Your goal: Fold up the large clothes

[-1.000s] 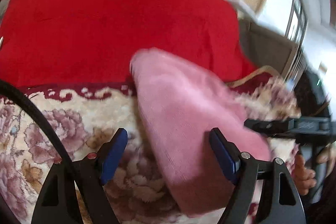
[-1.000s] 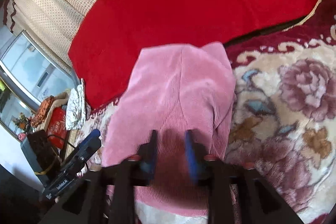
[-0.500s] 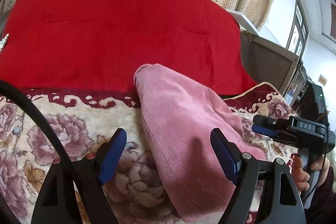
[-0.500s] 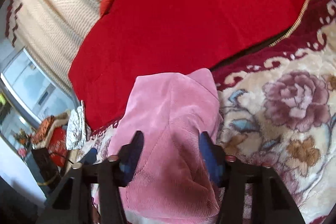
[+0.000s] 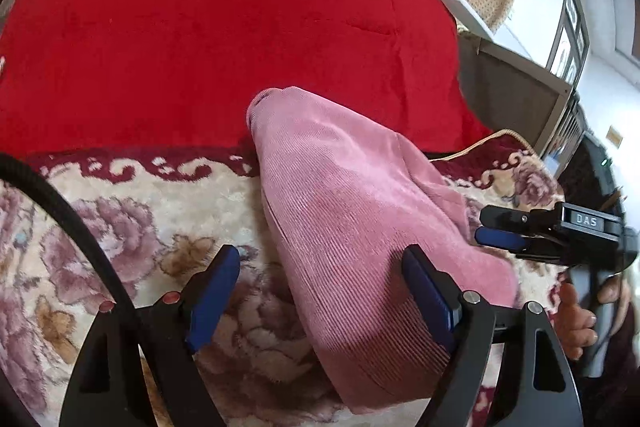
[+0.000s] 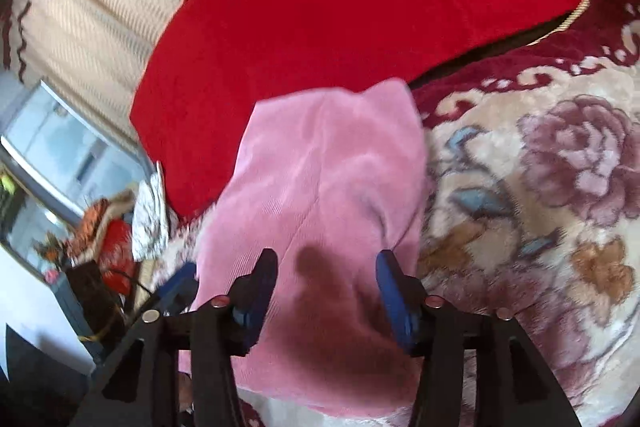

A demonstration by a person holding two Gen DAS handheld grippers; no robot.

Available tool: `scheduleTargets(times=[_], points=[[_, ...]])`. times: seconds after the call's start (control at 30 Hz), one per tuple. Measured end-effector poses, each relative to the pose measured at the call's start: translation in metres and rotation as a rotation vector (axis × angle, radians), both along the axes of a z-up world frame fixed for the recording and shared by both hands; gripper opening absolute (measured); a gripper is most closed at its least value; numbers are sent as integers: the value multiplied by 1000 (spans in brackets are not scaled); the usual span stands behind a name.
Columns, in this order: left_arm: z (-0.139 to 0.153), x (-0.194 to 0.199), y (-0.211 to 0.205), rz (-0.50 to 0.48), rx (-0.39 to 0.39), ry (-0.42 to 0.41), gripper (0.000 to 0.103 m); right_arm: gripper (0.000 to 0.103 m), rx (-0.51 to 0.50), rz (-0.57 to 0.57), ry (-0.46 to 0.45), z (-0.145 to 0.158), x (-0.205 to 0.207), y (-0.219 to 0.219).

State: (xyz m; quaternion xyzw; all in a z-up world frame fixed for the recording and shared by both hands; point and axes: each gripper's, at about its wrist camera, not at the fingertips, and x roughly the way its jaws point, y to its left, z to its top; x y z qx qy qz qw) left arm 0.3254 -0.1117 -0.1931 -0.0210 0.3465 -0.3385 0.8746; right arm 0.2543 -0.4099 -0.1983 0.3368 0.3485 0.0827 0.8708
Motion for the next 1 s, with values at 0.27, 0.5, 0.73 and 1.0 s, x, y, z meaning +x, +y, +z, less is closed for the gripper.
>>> scheduleTargets(times=[0.27, 0.5, 0.73, 1.0], points=[[-8, 17, 10, -58, -196, 220, 85, 72, 159, -30, -15, -9, -2, -28], [-17, 26, 7, -93, -249, 317, 86, 81, 240, 9, 23, -23, 2, -35], [-19, 27, -8, -82, -200, 306, 91, 84, 286, 35, 65, -39, 13, -38], [-11, 11, -27, -70, -53, 156, 96, 84, 231, -25, 32, -33, 19, -35]])
